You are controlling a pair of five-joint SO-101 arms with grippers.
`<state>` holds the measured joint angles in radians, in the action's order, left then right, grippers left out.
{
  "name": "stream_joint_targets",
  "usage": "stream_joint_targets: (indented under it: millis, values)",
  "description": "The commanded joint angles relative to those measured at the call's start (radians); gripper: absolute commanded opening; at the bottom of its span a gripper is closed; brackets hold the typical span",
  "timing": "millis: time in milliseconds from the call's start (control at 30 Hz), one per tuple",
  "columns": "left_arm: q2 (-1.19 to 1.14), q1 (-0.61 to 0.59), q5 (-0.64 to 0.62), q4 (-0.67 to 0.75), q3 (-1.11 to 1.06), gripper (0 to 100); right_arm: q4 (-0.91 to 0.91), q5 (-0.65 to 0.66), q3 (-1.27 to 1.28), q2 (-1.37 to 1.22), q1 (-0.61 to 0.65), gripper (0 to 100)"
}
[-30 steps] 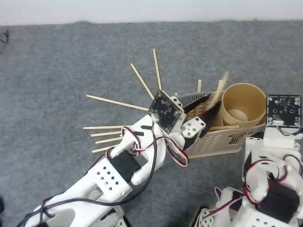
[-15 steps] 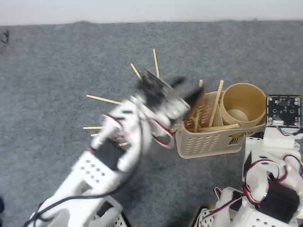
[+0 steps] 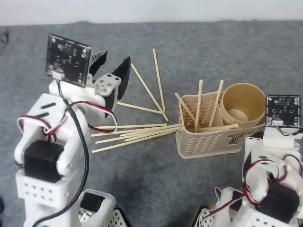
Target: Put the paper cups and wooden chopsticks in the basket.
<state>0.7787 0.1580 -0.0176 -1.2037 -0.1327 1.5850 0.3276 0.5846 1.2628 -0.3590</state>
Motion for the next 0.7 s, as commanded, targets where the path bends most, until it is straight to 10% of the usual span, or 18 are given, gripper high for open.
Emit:
stream_joint_targets:
  millis: [0, 667]
  values:
    - [-0.046, -0.008, -0.026, -0.005, 0.047, 16, -0.008, 0.011, -0.005, 0.002, 0.007, 0.8]
    - [-1.051, 0.068, -0.238, -0.133, 0.456, 16, -0.008, 0.011, -0.003, 0.002, 0.013, 0.8]
